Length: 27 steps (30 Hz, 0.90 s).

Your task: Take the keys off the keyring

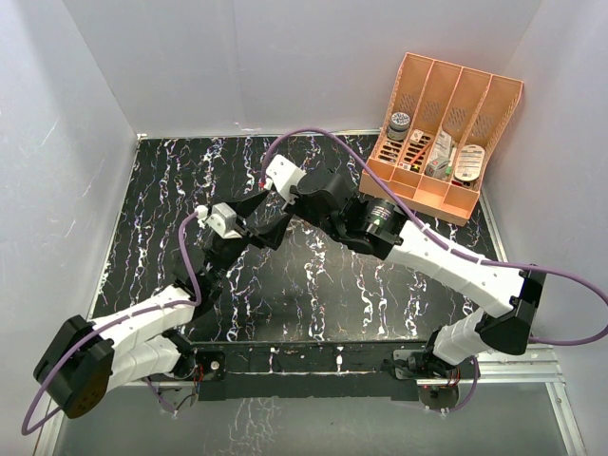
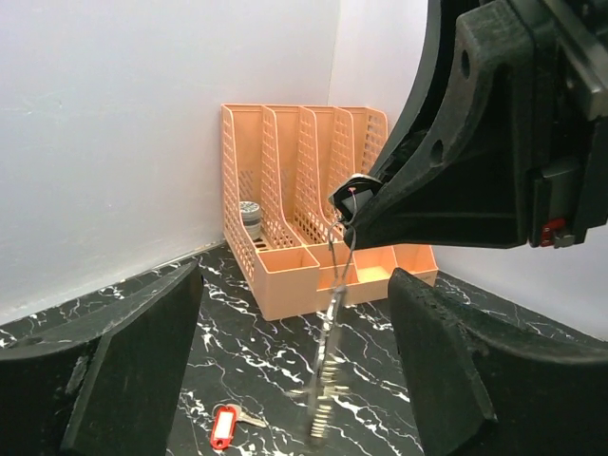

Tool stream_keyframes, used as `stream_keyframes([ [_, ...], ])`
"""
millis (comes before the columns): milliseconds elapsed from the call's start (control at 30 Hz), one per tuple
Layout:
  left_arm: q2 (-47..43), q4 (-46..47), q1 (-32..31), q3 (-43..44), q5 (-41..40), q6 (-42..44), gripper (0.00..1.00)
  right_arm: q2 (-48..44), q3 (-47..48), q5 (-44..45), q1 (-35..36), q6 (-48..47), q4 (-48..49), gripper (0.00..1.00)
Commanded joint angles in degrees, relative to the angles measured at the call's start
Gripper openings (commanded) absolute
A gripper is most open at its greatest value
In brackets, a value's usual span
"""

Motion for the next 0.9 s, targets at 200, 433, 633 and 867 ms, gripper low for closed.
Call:
stream_keyframes([
  [200, 5.3, 9.6, 0.2, 0.1, 2.5, 0.2, 0.78, -3.2, -0.6, 0.2, 0.7, 0.9, 4.5, 0.00],
  [433, 8.7, 13.9, 0.2, 0.3, 3.2, 1.2, 0.78, -3.2, -1.0, -0.5, 0.9, 1.2, 5.0, 0.00],
  [633, 11.7, 17.9, 0.1, 0.0, 4.1, -0.6, 0.76, -2.9, -1.3, -0.7, 1.1, 1.5, 5.2, 0.00],
  [867, 12.5, 17.7, 0.1, 0.8, 4.7, 0.0, 0.76, -2.9, -1.6, -1.3, 1.2, 1.7, 5.8, 0.00],
])
